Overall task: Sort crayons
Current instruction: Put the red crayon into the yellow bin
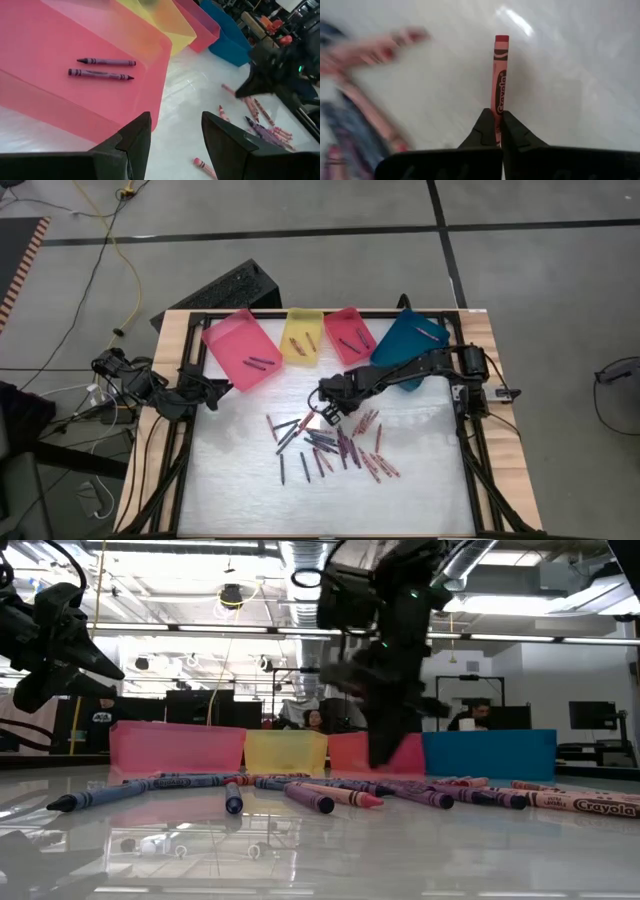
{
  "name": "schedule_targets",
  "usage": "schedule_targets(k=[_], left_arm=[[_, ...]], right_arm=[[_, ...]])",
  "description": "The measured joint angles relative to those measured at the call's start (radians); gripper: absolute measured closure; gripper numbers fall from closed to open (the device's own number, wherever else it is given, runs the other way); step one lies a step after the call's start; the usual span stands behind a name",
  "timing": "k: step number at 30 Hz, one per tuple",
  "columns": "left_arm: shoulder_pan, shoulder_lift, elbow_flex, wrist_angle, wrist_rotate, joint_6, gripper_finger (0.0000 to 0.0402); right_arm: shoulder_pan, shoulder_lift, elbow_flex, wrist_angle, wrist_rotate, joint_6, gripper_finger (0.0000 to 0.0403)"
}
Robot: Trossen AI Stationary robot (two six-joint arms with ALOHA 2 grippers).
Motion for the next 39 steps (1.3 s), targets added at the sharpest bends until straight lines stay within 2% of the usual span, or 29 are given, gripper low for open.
schedule_targets(k=[7,15,20,28,39], left_arm=[[0.000,0.000,0.000,0.003,0.040,0.025,0.0236],[0.000,0.000,0.000,0.005,0.035,0.032,0.0236],[0.000,0.000,0.000,0.007,0.032,0.028,0.0236],[0.000,0.000,0.000,0.006,0.037,0.024,0.0236],[0.000,0.000,0.000,0.007,0.031,0.021,0.0236]], right_arm=[[-0.099,-0.001,0.153,0.047,0.000,-0.168,0.0400],[-0.241,0.005,0.213,0.412,0.011,-0.244,0.0400],[-0.311,0.038,0.213,0.552,0.067,-0.260,0.0401],[-0.376,0.108,0.212,0.607,0.078,-0.304,0.0400],[-0.370,0.179,0.213,0.599,0.074,-0.380,0.0399]])
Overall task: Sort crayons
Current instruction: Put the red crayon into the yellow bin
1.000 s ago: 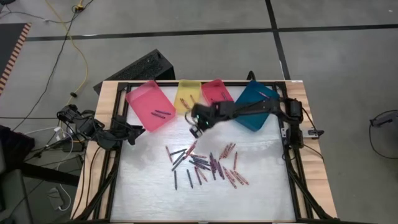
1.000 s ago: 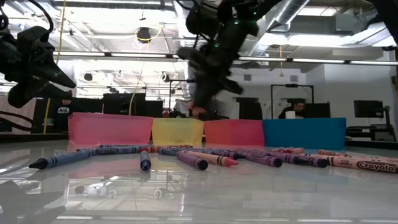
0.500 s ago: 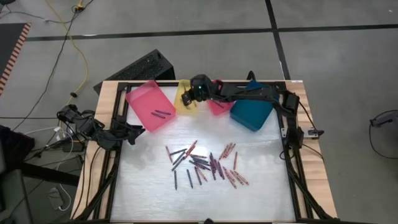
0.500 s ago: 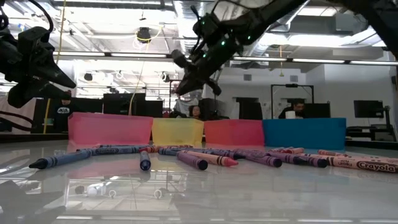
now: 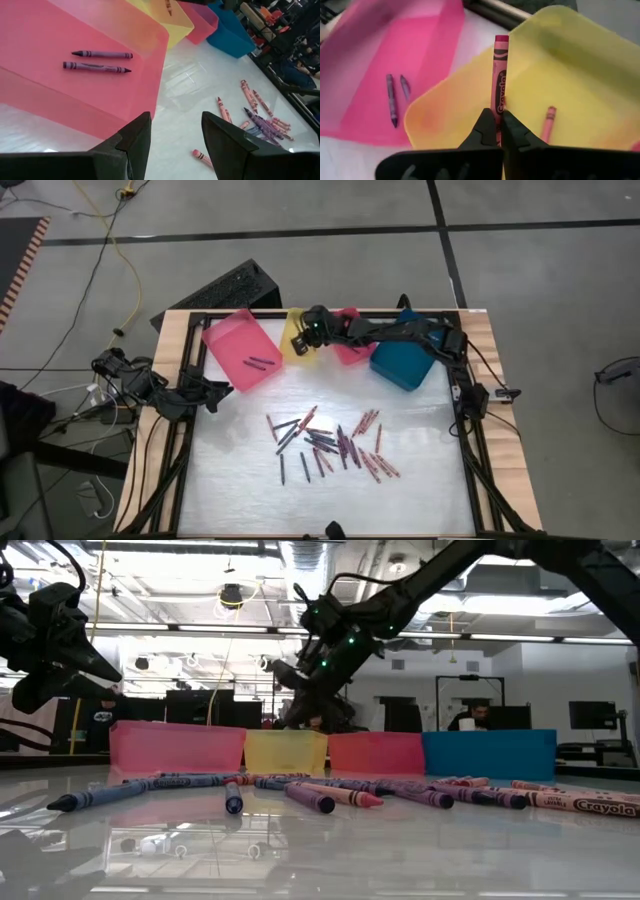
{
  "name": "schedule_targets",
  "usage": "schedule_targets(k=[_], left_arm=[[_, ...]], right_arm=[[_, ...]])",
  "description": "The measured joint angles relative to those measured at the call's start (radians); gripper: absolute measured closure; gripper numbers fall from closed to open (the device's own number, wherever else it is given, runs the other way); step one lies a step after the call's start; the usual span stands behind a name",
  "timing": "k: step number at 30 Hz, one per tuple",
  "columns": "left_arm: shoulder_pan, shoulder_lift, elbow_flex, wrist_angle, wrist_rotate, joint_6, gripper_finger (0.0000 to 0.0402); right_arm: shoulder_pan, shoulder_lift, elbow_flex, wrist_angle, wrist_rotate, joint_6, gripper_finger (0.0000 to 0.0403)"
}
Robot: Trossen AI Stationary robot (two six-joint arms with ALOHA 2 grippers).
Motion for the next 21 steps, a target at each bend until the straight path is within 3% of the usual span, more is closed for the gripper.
schedule_targets(k=[10,21], left_arm=[[0.000,0.000,0.000,0.000,-0.002,0.000,0.0236],[0.000,0.000,0.000,0.000,-0.002,-0.002,0.0236]], right_arm=[[0.002,0.027,0.001,-0.017,-0.003,-0.044,0.0396],[0.002,0.026,0.001,-0.014,-0.011,-0.047,0.0357]])
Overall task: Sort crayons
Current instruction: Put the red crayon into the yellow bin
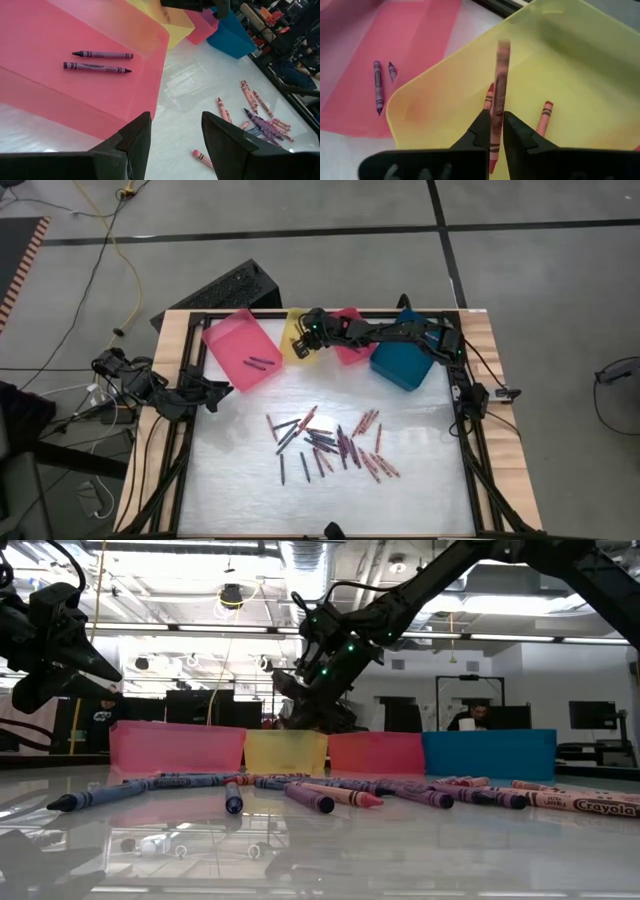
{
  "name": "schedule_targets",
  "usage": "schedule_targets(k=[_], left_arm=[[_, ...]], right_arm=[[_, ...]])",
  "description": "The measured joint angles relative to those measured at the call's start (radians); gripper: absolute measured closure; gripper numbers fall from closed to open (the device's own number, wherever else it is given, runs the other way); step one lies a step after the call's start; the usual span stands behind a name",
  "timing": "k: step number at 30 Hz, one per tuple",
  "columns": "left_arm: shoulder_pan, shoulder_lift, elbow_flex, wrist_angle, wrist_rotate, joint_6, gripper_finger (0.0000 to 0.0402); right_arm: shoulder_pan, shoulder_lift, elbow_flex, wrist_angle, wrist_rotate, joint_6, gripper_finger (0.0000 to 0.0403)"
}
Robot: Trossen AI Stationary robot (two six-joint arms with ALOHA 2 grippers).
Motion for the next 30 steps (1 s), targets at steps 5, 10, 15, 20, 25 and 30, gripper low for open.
schedule_targets(k=[5,10,15,20,25,30], left_arm=[[0.000,0.000,0.000,0.000,0.000,0.000,0.0236],[0.000,0.000,0.000,0.003,0.000,0.000,0.0236],[0.000,0.000,0.000,0.003,0.001,0.000,0.0236],[0.000,0.000,0.000,0.003,0.004,0.001,0.0236],[0.000,0.000,0.000,0.004,0.017,0.004,0.0236],[0.000,0.000,0.000,0.007,0.035,0.004,0.0236]], right_arm=[[0.000,0.000,0.000,0.001,-0.022,0.002,0.0353],[0.001,0.000,0.030,-0.002,-0.132,-0.009,0.0353],[0.025,-0.001,0.093,-0.002,-0.404,-0.119,0.0353],[0.084,-0.004,0.130,0.002,-0.688,-0.222,0.0353],[0.156,-0.003,0.130,-0.132,-0.743,-0.392,0.0353],[0.214,-0.002,0.129,-0.364,-0.637,-0.581,0.0353]])
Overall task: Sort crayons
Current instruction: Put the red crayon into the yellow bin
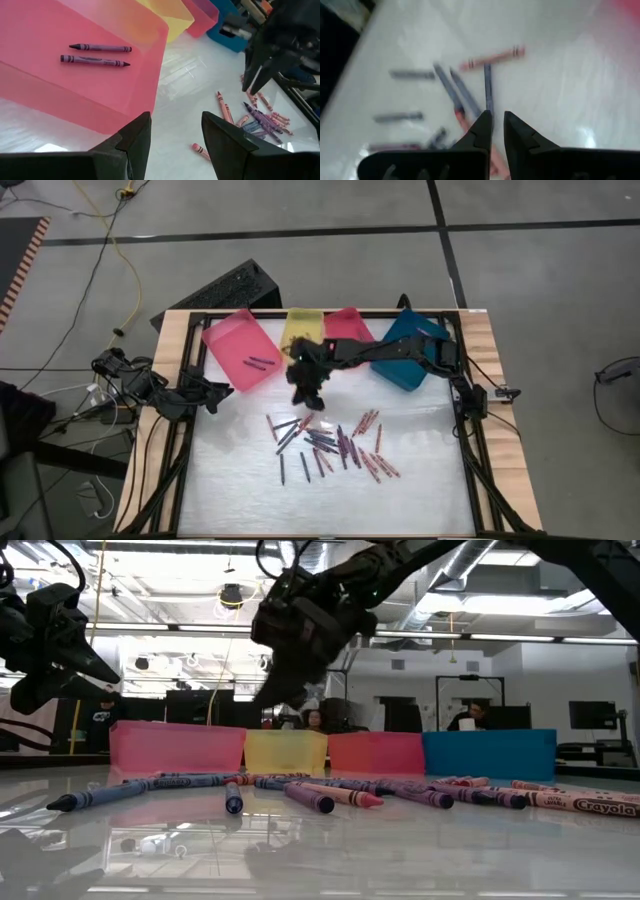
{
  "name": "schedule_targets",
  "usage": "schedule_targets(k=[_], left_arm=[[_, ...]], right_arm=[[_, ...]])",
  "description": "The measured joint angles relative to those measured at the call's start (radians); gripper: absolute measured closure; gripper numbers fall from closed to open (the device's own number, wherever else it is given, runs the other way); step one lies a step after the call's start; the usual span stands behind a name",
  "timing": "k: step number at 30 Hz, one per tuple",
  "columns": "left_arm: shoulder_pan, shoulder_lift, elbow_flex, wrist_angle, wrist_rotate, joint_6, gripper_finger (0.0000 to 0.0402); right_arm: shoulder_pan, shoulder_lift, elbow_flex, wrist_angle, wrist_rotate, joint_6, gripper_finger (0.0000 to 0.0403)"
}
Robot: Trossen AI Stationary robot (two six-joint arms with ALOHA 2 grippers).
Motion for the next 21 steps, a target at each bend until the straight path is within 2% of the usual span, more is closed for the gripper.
schedule_targets(k=[2,12,18,21], left_arm=[[0.000,0.000,0.000,0.000,0.000,0.000,0.0236],[0.000,0.000,0.000,0.016,-0.006,0.000,0.0236],[0.000,0.000,0.000,0.032,0.031,0.027,0.0236],[0.000,0.000,0.000,0.034,0.050,0.027,0.0236]], right_arm=[[0.016,0.000,0.000,-0.030,0.043,-0.021,0.0353],[0.019,0.000,0.000,-0.090,0.075,-0.150,0.0350],[0.029,0.000,0.000,-0.220,0.223,-0.385,0.0332],[0.048,0.000,0.000,-0.234,0.286,-0.442,0.0314]])
